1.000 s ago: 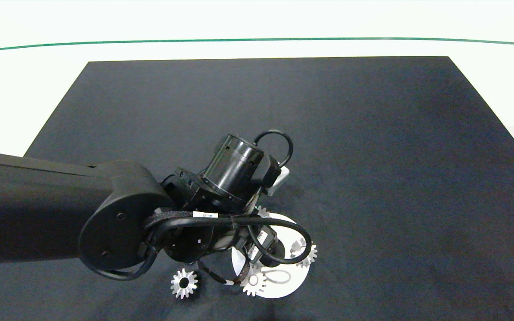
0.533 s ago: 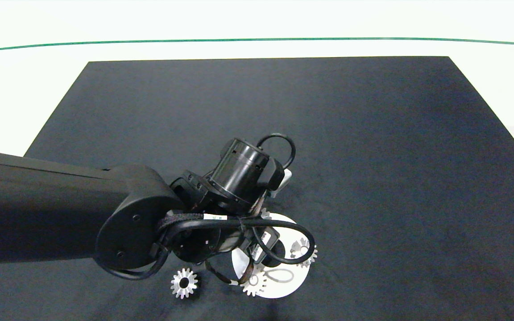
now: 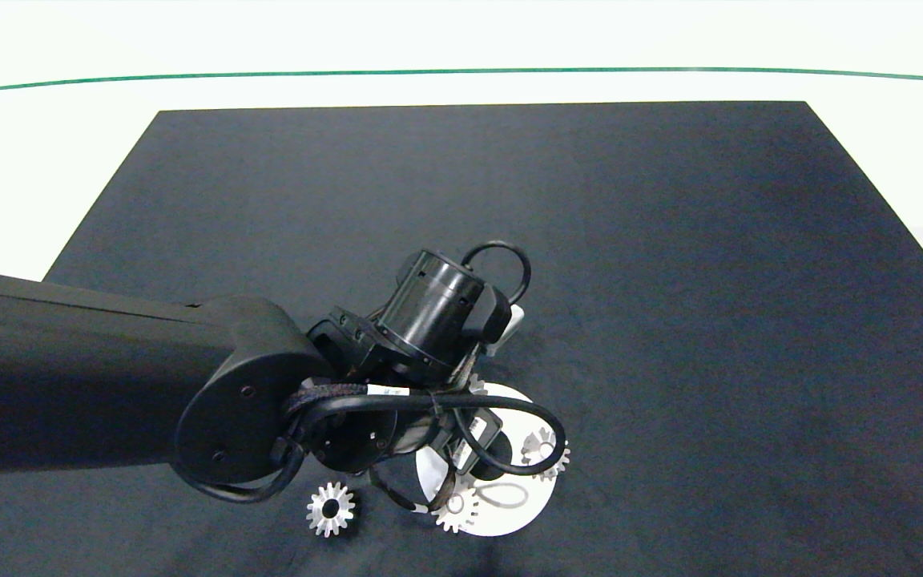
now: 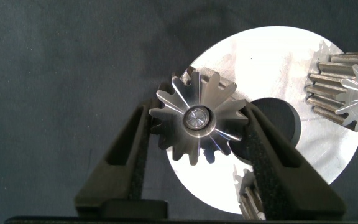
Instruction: Remove an incorrectly installed larger gear and replace it with the correct smaller gear
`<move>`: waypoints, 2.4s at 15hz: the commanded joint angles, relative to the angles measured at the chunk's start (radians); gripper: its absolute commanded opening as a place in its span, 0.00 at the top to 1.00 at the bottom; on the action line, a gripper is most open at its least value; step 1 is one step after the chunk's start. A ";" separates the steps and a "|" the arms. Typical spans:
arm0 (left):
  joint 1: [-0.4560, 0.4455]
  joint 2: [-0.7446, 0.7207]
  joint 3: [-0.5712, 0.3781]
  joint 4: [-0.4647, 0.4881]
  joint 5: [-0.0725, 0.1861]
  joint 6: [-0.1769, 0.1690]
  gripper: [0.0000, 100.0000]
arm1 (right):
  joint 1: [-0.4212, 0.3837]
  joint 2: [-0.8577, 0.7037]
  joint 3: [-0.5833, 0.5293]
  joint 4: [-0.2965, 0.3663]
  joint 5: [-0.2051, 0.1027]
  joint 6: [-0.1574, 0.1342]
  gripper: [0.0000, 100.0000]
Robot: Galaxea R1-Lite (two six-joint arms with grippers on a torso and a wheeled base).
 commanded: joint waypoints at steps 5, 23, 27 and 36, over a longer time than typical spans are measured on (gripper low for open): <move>-0.014 0.012 0.001 0.001 0.002 -0.008 0.59 | 0.001 0.000 0.001 0.000 0.001 -0.001 0.00; -0.019 -0.065 -0.032 0.019 0.006 -0.029 0.75 | 0.001 -0.002 0.004 0.000 0.001 -0.002 0.00; 0.007 -0.135 -0.035 0.094 0.006 -0.033 0.75 | 0.001 -0.005 0.004 0.000 0.001 -0.004 0.00; 0.245 -0.192 0.096 0.080 -0.010 -0.036 0.75 | 0.001 -0.007 0.006 0.003 0.001 -0.004 0.00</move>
